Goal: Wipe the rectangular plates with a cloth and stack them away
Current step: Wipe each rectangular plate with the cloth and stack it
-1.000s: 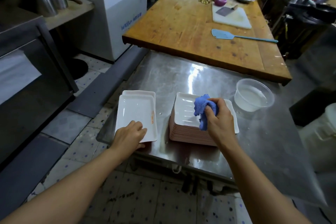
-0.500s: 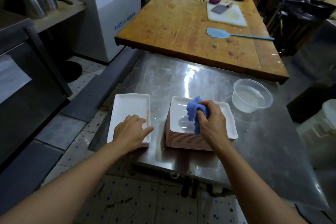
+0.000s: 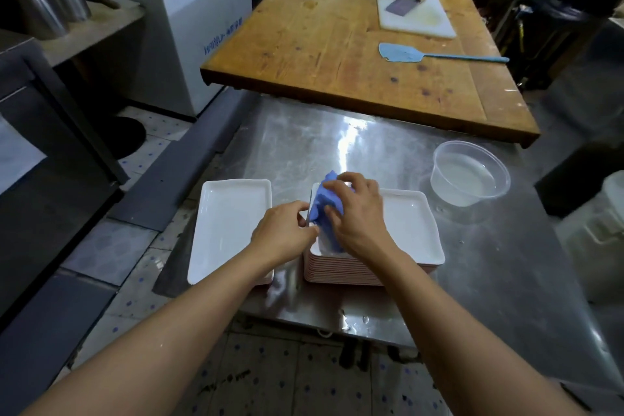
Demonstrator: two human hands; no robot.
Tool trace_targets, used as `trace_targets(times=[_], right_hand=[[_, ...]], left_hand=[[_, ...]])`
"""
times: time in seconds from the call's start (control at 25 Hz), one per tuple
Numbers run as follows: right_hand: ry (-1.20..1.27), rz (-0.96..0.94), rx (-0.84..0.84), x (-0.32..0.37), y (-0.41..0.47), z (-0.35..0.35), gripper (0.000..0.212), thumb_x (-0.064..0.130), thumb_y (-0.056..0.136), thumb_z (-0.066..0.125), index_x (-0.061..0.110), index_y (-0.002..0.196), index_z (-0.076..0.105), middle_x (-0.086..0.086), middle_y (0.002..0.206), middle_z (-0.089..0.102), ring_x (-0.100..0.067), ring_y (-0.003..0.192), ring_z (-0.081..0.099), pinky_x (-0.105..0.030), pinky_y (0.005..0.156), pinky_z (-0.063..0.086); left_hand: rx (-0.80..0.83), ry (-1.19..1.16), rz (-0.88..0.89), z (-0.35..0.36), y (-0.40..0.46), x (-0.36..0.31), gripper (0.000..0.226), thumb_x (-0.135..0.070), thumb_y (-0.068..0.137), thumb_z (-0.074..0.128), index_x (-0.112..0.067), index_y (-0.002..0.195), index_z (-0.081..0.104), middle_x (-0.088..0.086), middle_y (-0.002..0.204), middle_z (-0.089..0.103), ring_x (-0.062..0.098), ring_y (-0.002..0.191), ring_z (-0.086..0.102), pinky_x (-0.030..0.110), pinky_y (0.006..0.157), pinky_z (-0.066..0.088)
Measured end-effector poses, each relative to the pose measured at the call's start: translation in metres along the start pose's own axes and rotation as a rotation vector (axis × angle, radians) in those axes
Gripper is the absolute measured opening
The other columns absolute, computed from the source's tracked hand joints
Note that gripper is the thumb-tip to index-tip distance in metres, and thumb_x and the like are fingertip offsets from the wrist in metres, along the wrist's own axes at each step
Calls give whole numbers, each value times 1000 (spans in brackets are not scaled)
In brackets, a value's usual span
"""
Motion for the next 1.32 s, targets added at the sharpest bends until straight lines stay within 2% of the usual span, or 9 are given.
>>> trace_targets(times=[0.16, 0.44, 0.56, 0.68, 0.8, 0.96, 1.12, 1.16, 1.32], right_hand=[[-18, -124, 186, 5, -3, 22, 26, 14, 91, 55, 3, 113, 64, -13, 124, 56, -31, 115, 46, -33, 98, 32], [-200, 36, 20, -70, -21, -27, 28, 20, 84, 62, 8, 109, 66, -11, 117, 59, -33, 105, 53, -37, 88, 39], [-304, 62, 23, -94, -27, -41, 30, 24, 85, 59, 10, 111, 65, -8, 120, 60, -32, 107, 55, -37, 92, 36], [-305, 67, 59, -97, -23, -41, 31, 27, 92, 50, 11, 115, 63, -5, 127, 56, -25, 115, 51, -34, 94, 34], [-276, 63, 151, -95, -34, -43, 30, 26, 94, 42, 9, 107, 63, -5, 120, 60, -23, 114, 50, -34, 94, 38], [-218, 80, 209, -90, -67, -51, 25, 10, 88, 47, 12, 108, 63, -2, 117, 58, -25, 113, 50, -31, 88, 42], [-146, 81, 212, -64, -80, -50, 12, 4, 85, 53, 13, 81, 60, -7, 92, 60, -32, 96, 57, -33, 75, 46], [-128, 69, 187, -52, -80, -48, 8, 6, 84, 57, 12, 86, 62, -8, 91, 62, -32, 92, 57, -34, 72, 44], [-60, 54, 221, -11, -71, -18, 28, 18, 84, 63, 15, 110, 56, -11, 102, 66, -33, 93, 59, -32, 70, 35]], left_hand=[[22, -47, -22, 7, 2, -1, 49, -15, 76, 63, -24, 123, 55, -12, 72, 57, 23, 81, 63, 39, 77, 54], [53, -103, -128, 15, 4, 3, 42, -7, 72, 61, -26, 106, 45, -2, 73, 58, 25, 82, 61, 46, 75, 57], [38, -123, -144, 15, 3, 3, 41, -6, 71, 59, -25, 104, 46, 0, 70, 57, 24, 74, 58, 48, 75, 56], [27, -117, -154, 14, 1, 0, 40, -5, 71, 58, -22, 106, 47, 2, 68, 56, 21, 63, 58, 43, 67, 58], [26, -123, -174, 14, -3, -2, 39, -4, 73, 54, -20, 107, 46, 5, 71, 59, 20, 54, 61, 29, 51, 51], [24, -158, -199, 12, -5, -3, 39, 2, 73, 52, -19, 106, 48, 10, 79, 61, 23, 56, 61, 28, 48, 51], [57, -251, -195, 12, -7, -1, 36, 4, 80, 51, -19, 106, 49, 7, 73, 58, 22, 49, 60, 34, 53, 55], [71, -281, -191, 12, -8, 0, 35, 4, 81, 51, -19, 107, 48, 8, 72, 58, 22, 48, 60, 33, 52, 53], [127, -381, -189, 12, -10, 2, 35, 3, 84, 51, -20, 111, 47, 12, 69, 61, 22, 48, 59, 26, 47, 47]])
Point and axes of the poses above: each hand's wrist, its own y-axis towards the middle knuckle, its own z-axis out of the palm, x = y × z, the point moved 7 cm from there along y, towards the middle knuckle
